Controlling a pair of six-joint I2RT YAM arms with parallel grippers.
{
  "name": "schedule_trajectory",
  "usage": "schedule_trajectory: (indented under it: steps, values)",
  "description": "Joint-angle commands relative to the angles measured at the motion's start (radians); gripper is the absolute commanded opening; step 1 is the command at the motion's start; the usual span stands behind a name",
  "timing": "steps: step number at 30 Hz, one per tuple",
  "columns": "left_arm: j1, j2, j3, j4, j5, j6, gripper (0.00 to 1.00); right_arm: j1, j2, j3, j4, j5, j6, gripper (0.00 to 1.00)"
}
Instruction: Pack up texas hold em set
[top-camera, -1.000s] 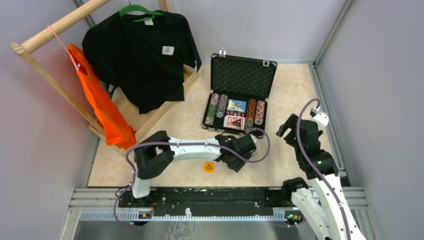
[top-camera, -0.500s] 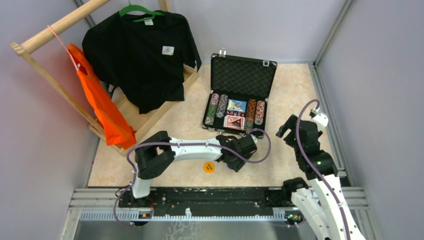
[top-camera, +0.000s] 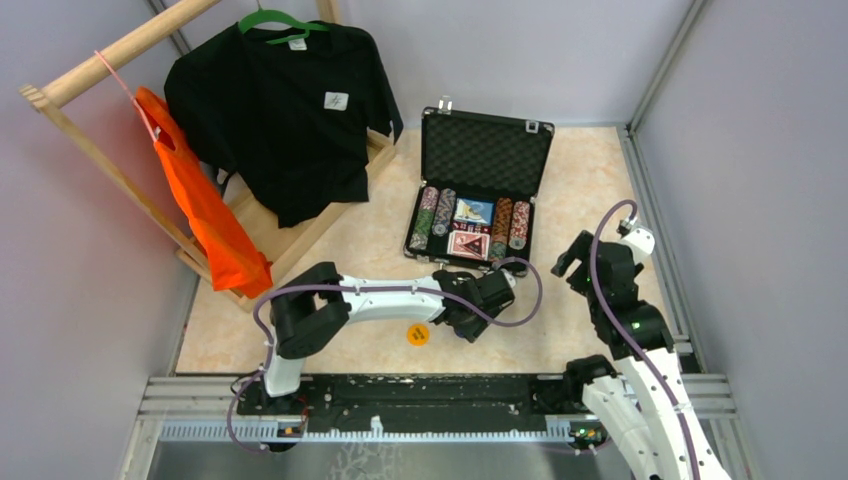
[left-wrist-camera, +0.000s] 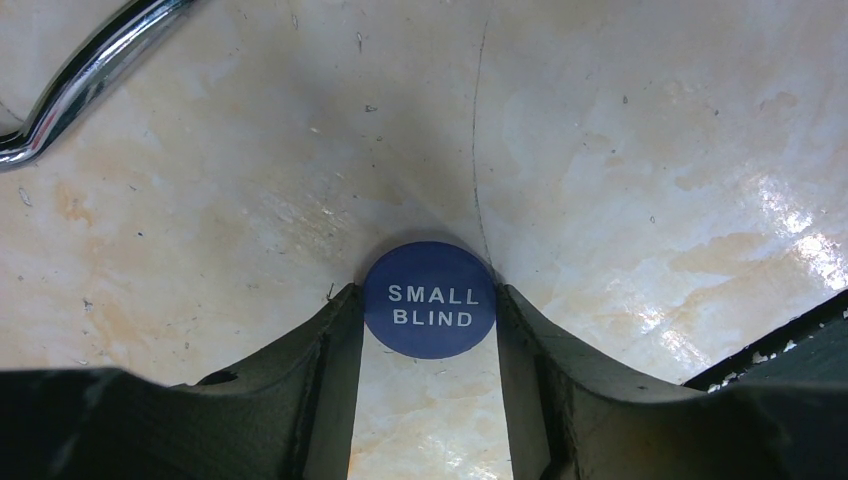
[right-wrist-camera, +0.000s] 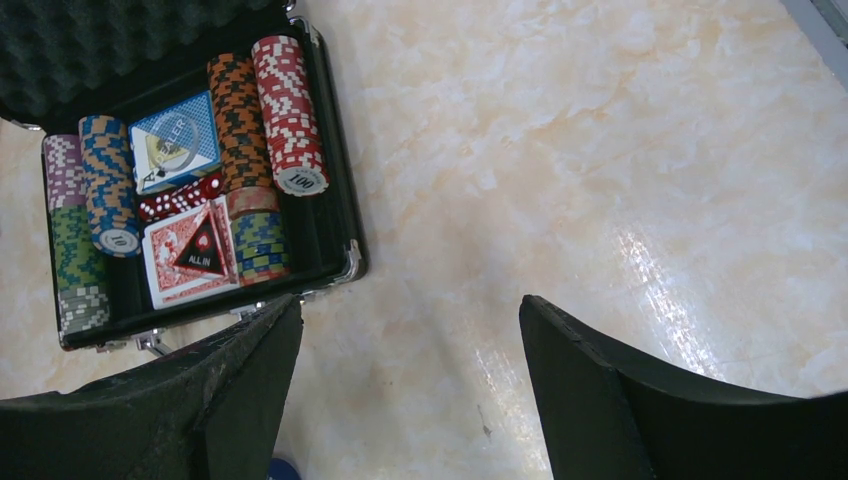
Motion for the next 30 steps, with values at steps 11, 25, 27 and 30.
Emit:
schedule_trajectory:
  steps: [11,25,27,30]
  values:
    - [-0.007,0.029,0.041,-0.067,-0.013,0.005,0.50,-0.010,-0.013,-0.001,0.042,0.003,-0.016,0.80]
    - [0.013,0.025,0.090,-0.088,-0.027,0.018,0.46,-0.010,-0.012,-0.004,0.049,0.005,-0.019,0.80]
    - [0.015,0.022,0.092,-0.088,-0.026,0.021,0.45,-0.010,-0.011,-0.004,0.051,0.004,-0.019,0.80]
    - [0.023,0.020,0.093,-0.096,-0.033,0.013,0.51,-0.009,-0.011,-0.005,0.053,0.001,-0.022,0.80]
